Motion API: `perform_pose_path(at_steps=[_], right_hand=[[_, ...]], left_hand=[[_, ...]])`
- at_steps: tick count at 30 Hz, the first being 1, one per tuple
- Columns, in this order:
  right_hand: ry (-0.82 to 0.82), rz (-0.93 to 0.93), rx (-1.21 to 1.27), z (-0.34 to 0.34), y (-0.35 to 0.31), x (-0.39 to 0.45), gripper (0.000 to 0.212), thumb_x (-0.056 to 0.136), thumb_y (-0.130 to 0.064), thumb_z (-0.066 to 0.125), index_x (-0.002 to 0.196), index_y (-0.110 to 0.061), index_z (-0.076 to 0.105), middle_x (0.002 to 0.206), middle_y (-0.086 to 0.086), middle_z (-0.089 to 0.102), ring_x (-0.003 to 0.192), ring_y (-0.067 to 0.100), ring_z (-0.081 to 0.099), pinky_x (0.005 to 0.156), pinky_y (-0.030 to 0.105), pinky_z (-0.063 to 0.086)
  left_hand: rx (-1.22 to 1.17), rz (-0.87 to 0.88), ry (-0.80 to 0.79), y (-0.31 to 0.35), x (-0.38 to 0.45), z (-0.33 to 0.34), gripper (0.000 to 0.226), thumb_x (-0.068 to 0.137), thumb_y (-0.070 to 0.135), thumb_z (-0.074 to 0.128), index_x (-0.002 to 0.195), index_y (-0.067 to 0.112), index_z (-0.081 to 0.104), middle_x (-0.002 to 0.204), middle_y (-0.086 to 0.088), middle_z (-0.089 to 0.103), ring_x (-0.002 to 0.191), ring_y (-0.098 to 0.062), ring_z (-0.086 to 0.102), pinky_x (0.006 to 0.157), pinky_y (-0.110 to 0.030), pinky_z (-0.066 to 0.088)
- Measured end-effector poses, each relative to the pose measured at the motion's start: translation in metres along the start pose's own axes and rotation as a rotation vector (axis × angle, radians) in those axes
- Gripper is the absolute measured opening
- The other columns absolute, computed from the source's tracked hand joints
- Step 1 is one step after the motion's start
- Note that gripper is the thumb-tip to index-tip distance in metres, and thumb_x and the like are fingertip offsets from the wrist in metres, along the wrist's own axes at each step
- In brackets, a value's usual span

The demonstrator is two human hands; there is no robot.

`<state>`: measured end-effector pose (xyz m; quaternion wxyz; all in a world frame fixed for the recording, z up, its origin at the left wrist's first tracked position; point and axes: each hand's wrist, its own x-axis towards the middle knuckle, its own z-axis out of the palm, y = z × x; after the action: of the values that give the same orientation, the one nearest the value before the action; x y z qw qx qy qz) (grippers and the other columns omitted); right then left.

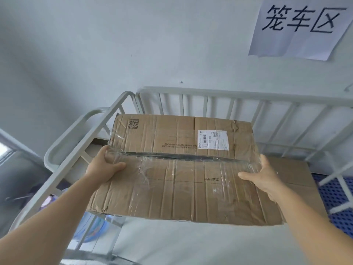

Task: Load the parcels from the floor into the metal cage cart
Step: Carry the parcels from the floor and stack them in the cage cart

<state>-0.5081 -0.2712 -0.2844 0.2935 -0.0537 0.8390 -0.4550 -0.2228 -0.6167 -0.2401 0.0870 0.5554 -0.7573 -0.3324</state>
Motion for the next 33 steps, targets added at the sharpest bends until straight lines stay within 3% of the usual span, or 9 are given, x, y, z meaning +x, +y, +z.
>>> perform_pose_path(at_steps=[11, 20, 28, 33], right_hand=[[0.002, 0.183, -0.087, 0.061, 0.013, 0.078, 0.110, 0.074, -0.011, 0.084, 0.155, -0.020, 0.010, 0.160, 0.004, 0.021, 0.143, 0.028, 0.029, 0.112, 0.043, 0.028], [-0.019, 0.345, -0.089, 0.135, 0.046, 0.168, 0.114, 0.071, -0.009, 0.085, 0.155, -0.021, 0.008, 0.157, 0.009, 0.026, 0.140, 0.029, 0.034, 0.107, 0.042, 0.033], [-0.022, 0.472, -0.137, 0.178, 0.109, 0.244, 0.111, 0.060, -0.022, 0.089, 0.148, -0.022, 0.022, 0.148, 0.007, 0.041, 0.128, 0.030, 0.047, 0.105, 0.050, 0.040], [-0.024, 0.472, -0.149, 0.203, 0.125, 0.285, 0.114, 0.069, -0.017, 0.086, 0.155, -0.023, 0.011, 0.156, 0.007, 0.029, 0.137, 0.029, 0.036, 0.110, 0.045, 0.033]], left_hand=[[0.071, -0.094, -0.186, -0.032, 0.111, 0.066, 0.089, 0.072, 0.026, 0.084, 0.146, 0.021, 0.034, 0.132, -0.014, 0.052, 0.110, -0.033, 0.053, 0.092, -0.043, 0.047], [0.097, -0.161, -0.281, -0.066, 0.223, 0.133, 0.094, 0.073, 0.020, 0.083, 0.149, 0.021, 0.028, 0.140, -0.013, 0.049, 0.124, -0.035, 0.048, 0.098, -0.043, 0.041], [0.098, -0.168, -0.320, -0.094, 0.293, 0.211, 0.086, 0.071, 0.014, 0.084, 0.142, 0.018, 0.036, 0.126, -0.012, 0.058, 0.111, -0.033, 0.055, 0.089, -0.040, 0.043], [0.094, -0.184, -0.324, -0.122, 0.324, 0.250, 0.088, 0.069, 0.013, 0.085, 0.142, 0.017, 0.035, 0.128, -0.012, 0.057, 0.113, -0.034, 0.055, 0.093, -0.042, 0.044]])
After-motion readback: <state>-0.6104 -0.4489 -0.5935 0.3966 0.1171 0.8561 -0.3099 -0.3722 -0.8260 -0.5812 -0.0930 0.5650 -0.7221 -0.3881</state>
